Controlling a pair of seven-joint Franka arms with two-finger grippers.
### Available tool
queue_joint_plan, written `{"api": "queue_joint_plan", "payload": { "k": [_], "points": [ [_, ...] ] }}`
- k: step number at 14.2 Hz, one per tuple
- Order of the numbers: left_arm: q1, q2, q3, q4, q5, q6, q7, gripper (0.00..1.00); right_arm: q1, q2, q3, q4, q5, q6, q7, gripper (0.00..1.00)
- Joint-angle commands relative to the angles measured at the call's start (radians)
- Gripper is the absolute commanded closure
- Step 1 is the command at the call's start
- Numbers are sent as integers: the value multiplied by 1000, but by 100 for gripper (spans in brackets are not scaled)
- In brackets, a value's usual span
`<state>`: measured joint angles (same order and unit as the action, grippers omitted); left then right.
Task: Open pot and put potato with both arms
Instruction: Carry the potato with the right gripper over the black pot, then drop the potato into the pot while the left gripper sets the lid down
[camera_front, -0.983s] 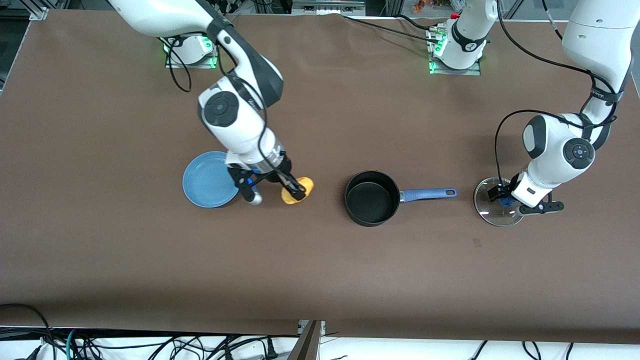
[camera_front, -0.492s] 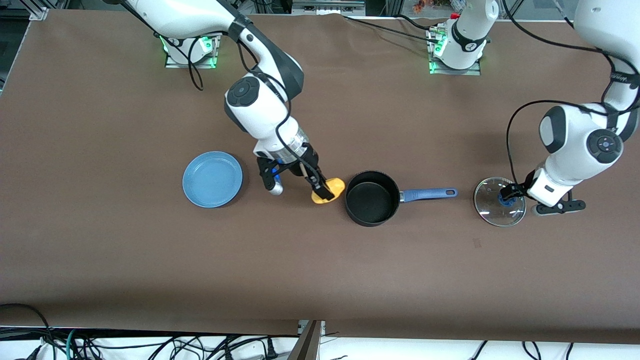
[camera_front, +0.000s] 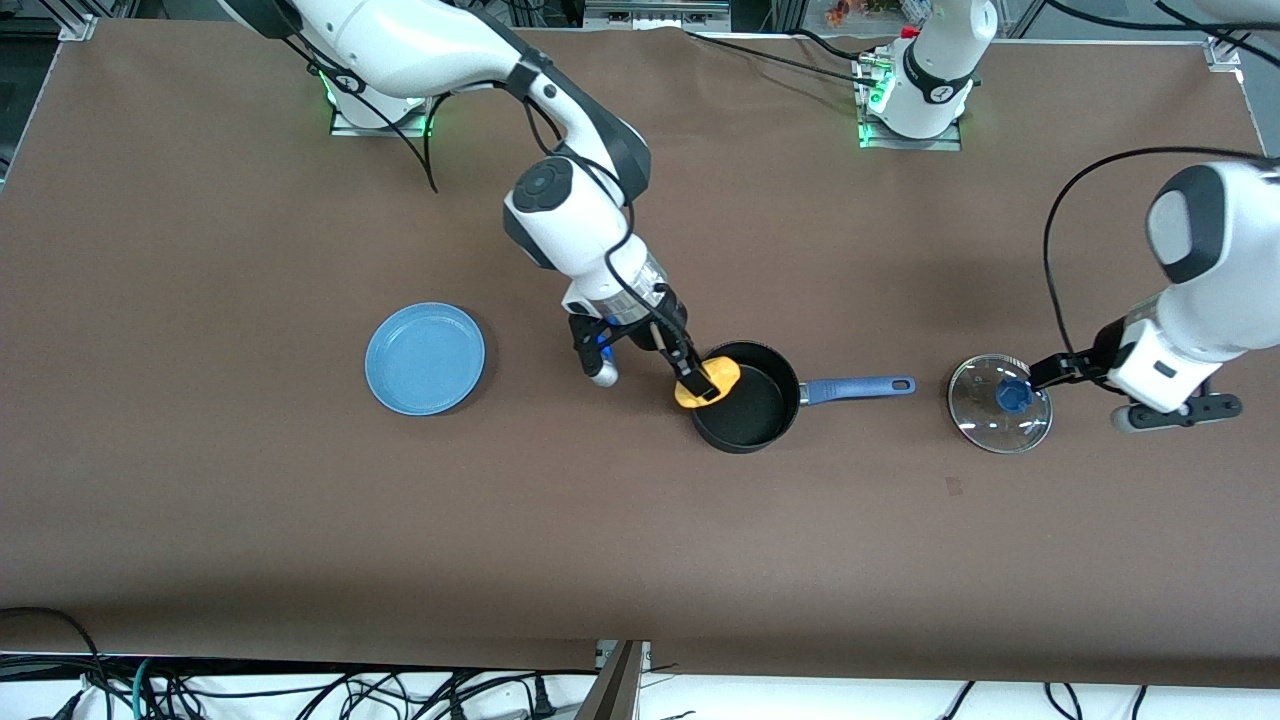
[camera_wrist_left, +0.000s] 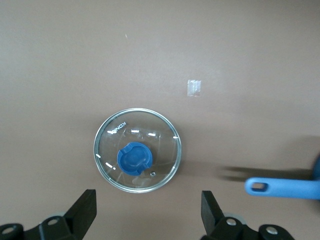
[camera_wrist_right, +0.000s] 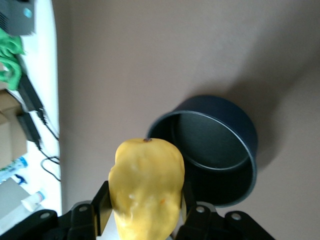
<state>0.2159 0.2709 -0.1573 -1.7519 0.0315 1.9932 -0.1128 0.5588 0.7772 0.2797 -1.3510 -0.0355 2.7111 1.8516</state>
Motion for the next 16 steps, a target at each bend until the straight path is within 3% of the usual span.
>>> {"api": "queue_joint_plan", "payload": {
  "k": [1,9,13,14,15,16],
  "points": [
    [3,-15,-7,92,-19,-115,-10,7,68,68,-51,42,-4,27,23,76],
    [-1,-35,-10,334,-41,-356,-47,0,99,183,-80,122,-7,111,20,75],
    [-9,-41,-14,388,-42,-419,-47,0,125,215,-80,144,-7,177,21,71],
    [-25,-56,-8,390,-42,-419,-53,0,127,221,-79,144,-6,199,21,65],
    [-47,-61,-4,390,-41,-419,-83,0,127,223,-79,142,-4,210,21,51],
    [-64,-62,2,388,-39,-419,-115,0,127,221,-79,141,-6,210,20,1]
  ]
}}
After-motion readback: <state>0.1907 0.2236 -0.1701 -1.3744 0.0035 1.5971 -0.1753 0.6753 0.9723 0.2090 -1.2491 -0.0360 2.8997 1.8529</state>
